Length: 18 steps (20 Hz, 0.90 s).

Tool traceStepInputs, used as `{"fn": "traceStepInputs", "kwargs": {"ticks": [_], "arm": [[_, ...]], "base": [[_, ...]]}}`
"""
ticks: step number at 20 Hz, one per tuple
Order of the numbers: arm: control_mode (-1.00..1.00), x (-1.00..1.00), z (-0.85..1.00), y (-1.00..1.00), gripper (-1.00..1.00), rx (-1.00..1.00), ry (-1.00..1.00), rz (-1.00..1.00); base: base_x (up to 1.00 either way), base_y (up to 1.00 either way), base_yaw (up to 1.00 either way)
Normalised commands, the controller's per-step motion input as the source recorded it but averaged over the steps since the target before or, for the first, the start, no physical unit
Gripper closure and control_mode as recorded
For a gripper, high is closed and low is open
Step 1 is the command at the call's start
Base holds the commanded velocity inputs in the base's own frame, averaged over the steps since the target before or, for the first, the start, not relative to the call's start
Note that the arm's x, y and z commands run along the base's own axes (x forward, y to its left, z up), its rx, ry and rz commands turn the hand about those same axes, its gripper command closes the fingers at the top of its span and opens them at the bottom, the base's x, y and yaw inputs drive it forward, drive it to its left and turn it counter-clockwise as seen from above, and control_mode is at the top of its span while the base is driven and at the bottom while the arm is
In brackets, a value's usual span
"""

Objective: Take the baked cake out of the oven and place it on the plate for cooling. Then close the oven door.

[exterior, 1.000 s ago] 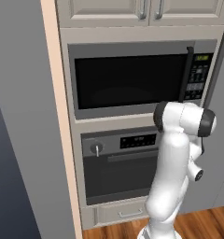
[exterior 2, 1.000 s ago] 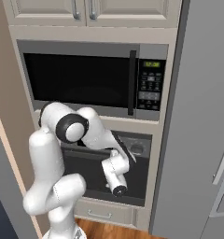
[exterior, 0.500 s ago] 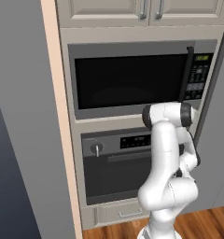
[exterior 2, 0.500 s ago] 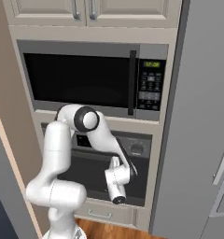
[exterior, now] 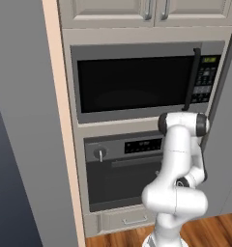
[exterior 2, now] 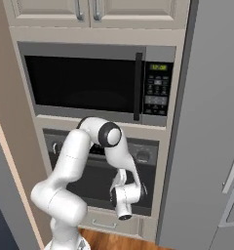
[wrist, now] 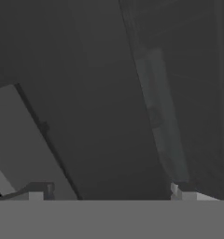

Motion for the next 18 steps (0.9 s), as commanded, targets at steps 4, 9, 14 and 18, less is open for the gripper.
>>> {"fn": "traceStepInputs", "kwargs": {"ticks": [4, 9, 14, 18], "arm": [[-1.00, 0.09, 0.31, 0.00, -1.00, 0.00, 0.02, 0.00], [-1.00, 0.11, 0.36, 0.00, -1.00, 0.00, 0.01, 0.00], [-1.00, 0.19, 0.32, 0.06, -1.00, 0.00, 0.00, 0.00], [-1.00, 0.24, 0.02, 0.03, -1.00, 0.00, 0.00, 0.00]], "base": [[0.00, 0.00, 0.00], [0.00, 0.00, 0.00], [0.00, 0.00, 0.00], [0.00, 0.00, 0.00]]}}
